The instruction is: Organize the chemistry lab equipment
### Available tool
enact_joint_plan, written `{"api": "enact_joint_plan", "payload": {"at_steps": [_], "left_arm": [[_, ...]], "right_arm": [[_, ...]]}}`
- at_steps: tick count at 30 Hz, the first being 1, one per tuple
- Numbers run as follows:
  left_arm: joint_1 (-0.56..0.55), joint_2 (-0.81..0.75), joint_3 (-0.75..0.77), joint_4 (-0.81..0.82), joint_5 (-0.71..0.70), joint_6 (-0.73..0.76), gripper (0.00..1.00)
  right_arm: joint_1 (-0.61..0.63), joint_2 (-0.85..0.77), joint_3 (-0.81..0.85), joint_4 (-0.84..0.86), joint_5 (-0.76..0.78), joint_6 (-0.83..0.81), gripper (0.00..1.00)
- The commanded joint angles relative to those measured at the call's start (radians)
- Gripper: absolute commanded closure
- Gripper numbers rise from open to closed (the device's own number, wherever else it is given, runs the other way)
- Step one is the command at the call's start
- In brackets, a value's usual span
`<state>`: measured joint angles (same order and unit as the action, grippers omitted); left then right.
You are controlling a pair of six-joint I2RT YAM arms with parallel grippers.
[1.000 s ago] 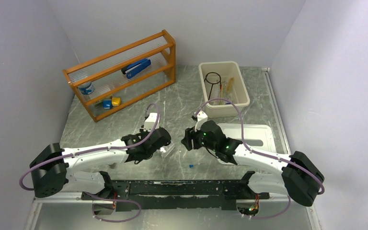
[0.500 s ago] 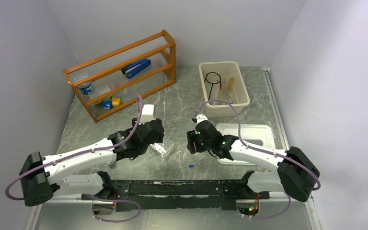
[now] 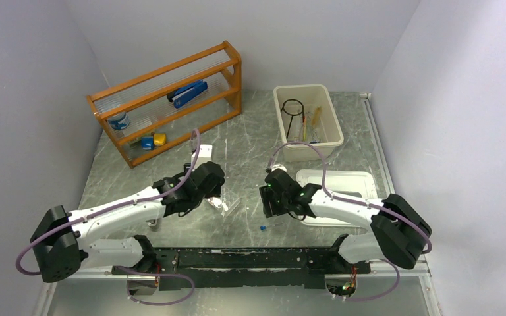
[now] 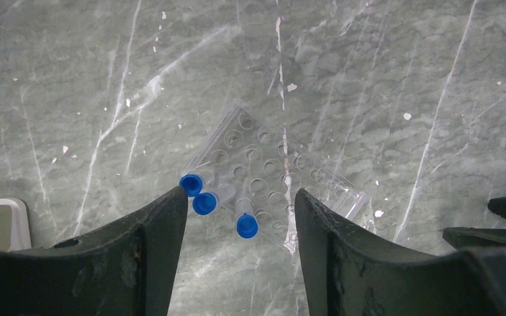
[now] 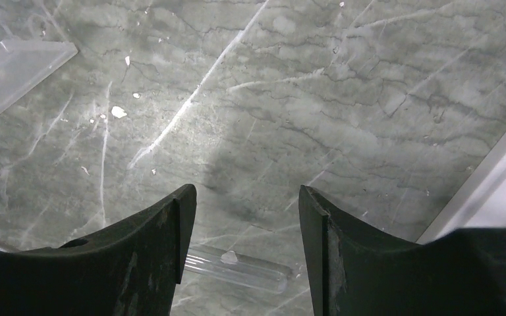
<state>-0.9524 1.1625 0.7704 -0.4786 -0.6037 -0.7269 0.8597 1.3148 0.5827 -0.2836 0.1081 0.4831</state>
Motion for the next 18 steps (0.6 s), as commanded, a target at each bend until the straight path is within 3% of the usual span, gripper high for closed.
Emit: {"api": "enact_joint_plan", "payload": {"at_steps": [1, 7, 18], "left_arm": [[0.008, 0.007, -0.02, 0.05, 0.044, 0.013, 0.38], [0.009, 0.009, -0.023, 0.056, 0.061, 0.004, 0.44], [0.009, -0.004, -0.015, 0.035, 0.061, -0.005, 0.47]], "right_arm": [[0.005, 0.019, 0.045, -0.063, 0.034, 0.024, 0.38], [0.005, 0.024, 0.058, -0.073, 0.051, 0.022, 0.38], [0.004, 0.026, 0.065, -0.073, 0.066, 0.026, 0.38]]}}
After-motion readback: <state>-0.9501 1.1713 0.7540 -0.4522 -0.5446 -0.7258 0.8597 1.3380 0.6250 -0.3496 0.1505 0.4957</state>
